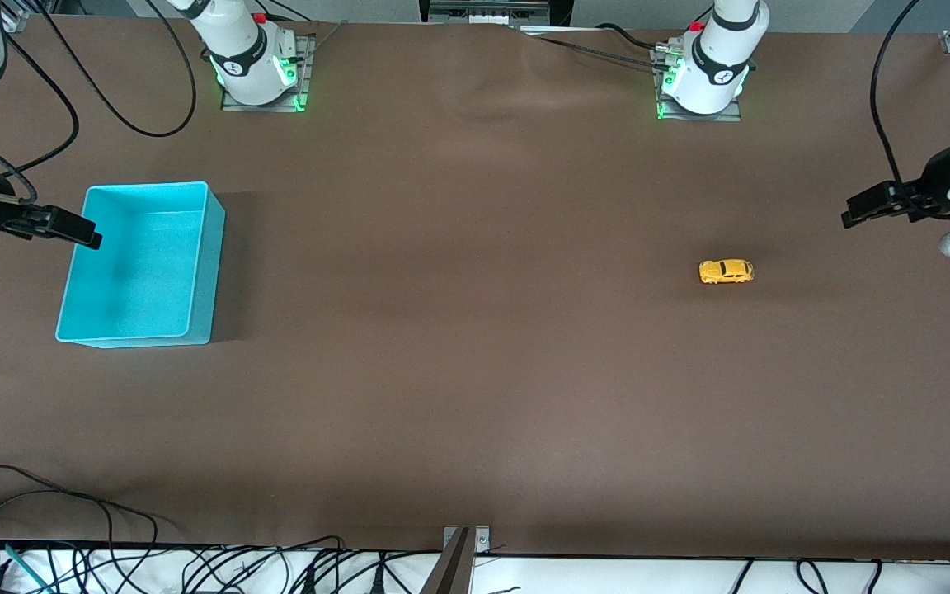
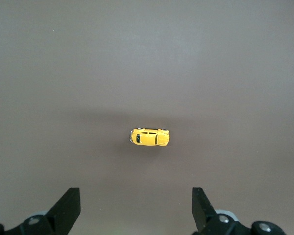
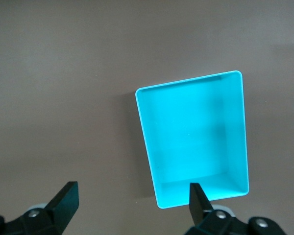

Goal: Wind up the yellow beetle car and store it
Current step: 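Reach the left gripper down over the yellow beetle car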

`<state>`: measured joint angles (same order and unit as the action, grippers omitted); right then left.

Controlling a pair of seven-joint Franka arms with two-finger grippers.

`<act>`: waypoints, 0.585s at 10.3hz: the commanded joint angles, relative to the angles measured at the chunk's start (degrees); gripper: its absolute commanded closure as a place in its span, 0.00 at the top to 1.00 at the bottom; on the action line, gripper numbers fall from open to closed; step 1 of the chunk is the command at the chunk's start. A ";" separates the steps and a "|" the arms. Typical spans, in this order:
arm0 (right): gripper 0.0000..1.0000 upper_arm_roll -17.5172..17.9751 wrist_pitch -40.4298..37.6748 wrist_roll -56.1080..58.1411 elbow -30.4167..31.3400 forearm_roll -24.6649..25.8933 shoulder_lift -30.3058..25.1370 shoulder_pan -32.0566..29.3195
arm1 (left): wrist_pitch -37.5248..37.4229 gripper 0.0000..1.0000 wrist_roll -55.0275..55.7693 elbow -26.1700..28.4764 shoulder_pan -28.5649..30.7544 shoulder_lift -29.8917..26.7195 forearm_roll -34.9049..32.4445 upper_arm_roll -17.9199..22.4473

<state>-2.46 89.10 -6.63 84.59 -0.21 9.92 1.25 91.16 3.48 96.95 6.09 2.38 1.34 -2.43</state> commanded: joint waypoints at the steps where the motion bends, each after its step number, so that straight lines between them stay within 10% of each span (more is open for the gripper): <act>1: 1.00 0.09 -2.95 -0.66 0.22 -0.93 -1.13 -0.19 | 1.12 1.00 -1.37 3.14 0.50 1.13 -1.08 -0.21; 6: 1.00 0.17 -3.32 -0.85 0.13 -1.11 -1.92 -0.19 | 19.18 1.00 -1.02 17.45 0.06 0.96 -1.08 -0.21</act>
<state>-2.45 86.74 -6.70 84.58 -0.22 9.13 1.25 105.76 3.18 110.20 6.15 4.52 1.33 -2.47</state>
